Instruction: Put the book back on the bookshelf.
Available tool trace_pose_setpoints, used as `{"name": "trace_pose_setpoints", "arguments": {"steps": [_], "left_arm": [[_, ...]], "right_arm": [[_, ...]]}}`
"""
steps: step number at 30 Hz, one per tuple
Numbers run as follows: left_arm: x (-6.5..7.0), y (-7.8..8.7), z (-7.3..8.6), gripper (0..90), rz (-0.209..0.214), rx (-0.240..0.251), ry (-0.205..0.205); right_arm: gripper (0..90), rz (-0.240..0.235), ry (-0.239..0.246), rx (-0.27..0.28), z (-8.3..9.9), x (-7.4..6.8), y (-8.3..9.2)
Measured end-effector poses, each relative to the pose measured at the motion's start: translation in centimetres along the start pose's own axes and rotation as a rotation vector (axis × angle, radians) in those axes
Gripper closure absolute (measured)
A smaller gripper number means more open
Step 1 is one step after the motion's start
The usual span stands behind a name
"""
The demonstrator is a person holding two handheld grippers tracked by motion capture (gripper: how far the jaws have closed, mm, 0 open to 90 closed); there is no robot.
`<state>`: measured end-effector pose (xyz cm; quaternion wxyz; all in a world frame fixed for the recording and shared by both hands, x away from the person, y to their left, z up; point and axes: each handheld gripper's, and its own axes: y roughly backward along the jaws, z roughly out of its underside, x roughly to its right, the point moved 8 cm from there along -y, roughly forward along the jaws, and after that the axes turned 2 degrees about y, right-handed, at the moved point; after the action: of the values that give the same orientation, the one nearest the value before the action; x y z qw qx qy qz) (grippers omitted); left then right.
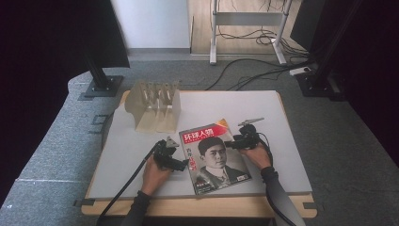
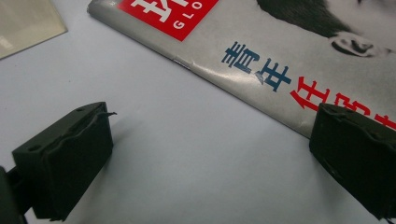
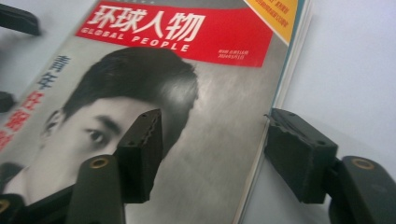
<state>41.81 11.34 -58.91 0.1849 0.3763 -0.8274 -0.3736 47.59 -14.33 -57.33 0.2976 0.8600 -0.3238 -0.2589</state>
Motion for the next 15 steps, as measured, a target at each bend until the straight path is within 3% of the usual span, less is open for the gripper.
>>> {"name": "trace_pose_setpoints", "arguments": {"steps": [4, 8, 12, 15], "left_arm": [[0.0, 0.0, 0.0, 0.0, 0.000, 0.000, 0.001], [0.0, 0.0, 0.0, 0.0, 0.000, 0.001, 0.004], [0.0, 0.0, 0.0, 0.0, -0.001, 0.002, 0.004], [0.0, 0.0, 0.0, 0.0, 0.000, 0.003, 0.006]], "right_arm": [[40.7, -0.022, -0.005, 0.020, -0.5, -0.2, 0.6], [41.3, -0.003, 0.004, 0.017, -1.4, 0.1, -0.3], [42.4, 0.000, -0.020, 0.034, -2.3, 0.6, -1.4], [43.5, 0.016, -0.036, 0.020, -2.0, 1.0, -1.9]]}}
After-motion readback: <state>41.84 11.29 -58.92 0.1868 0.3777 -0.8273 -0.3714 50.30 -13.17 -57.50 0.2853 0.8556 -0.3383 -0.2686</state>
